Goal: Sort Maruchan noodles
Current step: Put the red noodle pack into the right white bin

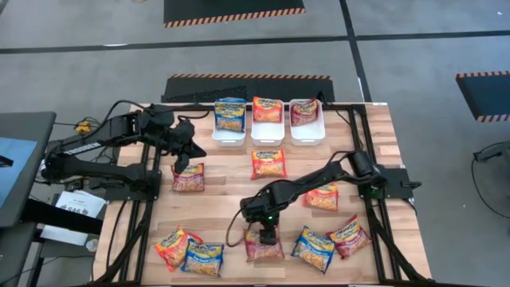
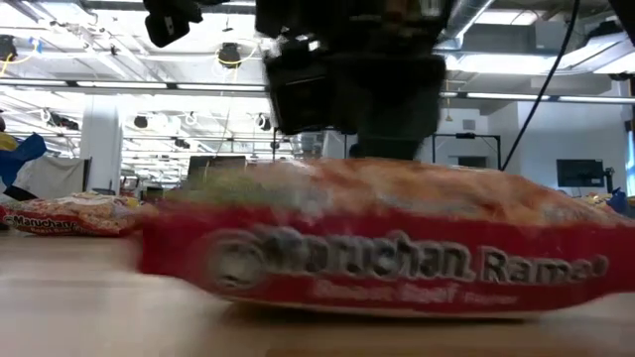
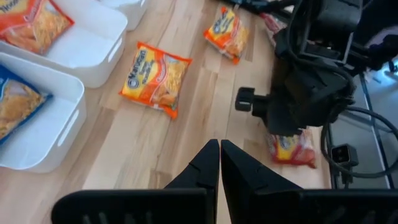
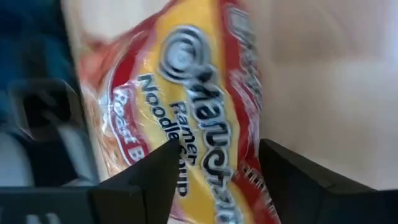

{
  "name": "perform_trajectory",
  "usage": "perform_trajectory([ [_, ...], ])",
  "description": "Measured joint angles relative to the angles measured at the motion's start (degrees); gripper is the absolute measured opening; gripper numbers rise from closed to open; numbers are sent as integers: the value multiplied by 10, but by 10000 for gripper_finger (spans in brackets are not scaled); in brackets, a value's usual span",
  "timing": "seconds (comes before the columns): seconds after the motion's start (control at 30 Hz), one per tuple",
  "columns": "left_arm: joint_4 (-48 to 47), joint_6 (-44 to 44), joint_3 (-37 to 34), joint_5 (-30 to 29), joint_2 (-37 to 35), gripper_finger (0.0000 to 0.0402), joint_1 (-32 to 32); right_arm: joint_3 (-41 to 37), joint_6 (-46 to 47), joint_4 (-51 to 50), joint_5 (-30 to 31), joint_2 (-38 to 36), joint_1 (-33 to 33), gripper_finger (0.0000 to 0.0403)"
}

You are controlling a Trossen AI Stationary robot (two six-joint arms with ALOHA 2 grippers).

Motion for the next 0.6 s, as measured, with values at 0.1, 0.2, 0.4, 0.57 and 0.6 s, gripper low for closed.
perform_trajectory([
  [0.1, 1, 4, 0, 0, 0, 2, 0, 0, 10, 2, -3, 3, 1, 203],
  [0.2, -5, 4, 0, -1, 0, 2, 0, 1, 18, 3, -12, 6, 1, 141],
  [0.4, -8, 4, 0, -10, 0, 2, 0, 1, 19, 3, -15, 6, 1, 16],
  [0.57, -8, 4, 0, -11, 0, 2, 0, 5, 18, -9, -9, 3, 1, 6],
  [0.6, -8, 4, 0, -11, 0, 2, 0, 12, 14, -20, -5, 3, 2, 6],
])
